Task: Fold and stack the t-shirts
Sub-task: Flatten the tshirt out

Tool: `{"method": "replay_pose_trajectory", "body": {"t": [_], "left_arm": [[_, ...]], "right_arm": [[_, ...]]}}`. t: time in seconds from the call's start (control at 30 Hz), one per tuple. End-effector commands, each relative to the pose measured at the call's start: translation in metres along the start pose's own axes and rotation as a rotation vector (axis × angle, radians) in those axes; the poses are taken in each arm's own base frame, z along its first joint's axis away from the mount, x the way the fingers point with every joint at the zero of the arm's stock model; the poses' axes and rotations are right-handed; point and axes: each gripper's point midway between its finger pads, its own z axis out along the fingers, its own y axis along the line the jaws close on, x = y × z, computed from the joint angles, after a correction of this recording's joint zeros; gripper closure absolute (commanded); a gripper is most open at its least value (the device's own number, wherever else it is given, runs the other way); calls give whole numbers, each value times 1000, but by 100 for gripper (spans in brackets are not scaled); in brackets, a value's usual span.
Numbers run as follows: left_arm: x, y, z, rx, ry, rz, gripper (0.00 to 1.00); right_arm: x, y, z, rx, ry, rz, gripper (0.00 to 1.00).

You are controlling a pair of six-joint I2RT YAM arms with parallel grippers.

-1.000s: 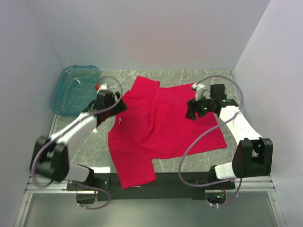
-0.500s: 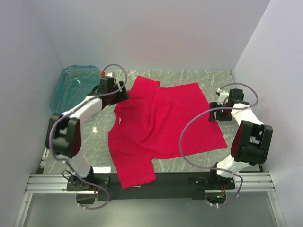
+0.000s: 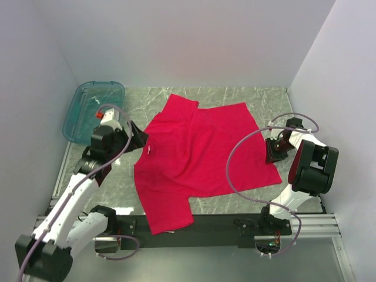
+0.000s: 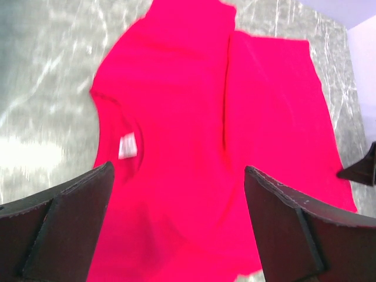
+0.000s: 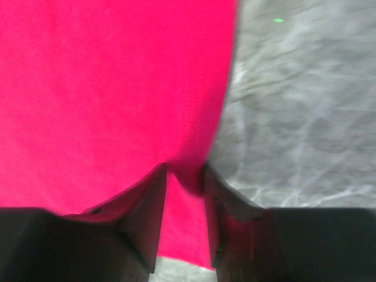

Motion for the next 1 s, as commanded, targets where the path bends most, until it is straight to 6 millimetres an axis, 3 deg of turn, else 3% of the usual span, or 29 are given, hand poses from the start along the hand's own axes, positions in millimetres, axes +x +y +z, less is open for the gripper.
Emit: {"method": "replay_pose_trajectory", "body": {"t": [0.0,0.13,0.27,0.37,0.57,0.73,0.8,0.87,0.97], "left_arm": [[14,6,-18,0,0,-39,2],[21,4,-34,36,-17,-69,1],[33,6,-37,43,7,-99,2],[39,4,-37,60,26,-116,2],[46,-2,-29,95,55,-149,3],[41,-6,-19,108,60,-141,3],[38,-9,-14,115,60,-133,3],[36,-10,-6,109,70,-122,3],[31,-10,5,99,82,-106,4]], "right_arm": [[17,20,-5,-109,47,-21,72],[24,12,-12,-68,45,-7,99],[29,-16,-28,59,-3,31,100],[47,-34,-40,138,4,25,100],[103,-51,-50,199,90,38,100],[129,-66,-58,221,124,69,100],[128,-71,-63,215,107,68,82],[119,-75,-74,220,72,66,49],[94,-75,-93,224,-23,43,31]]}}
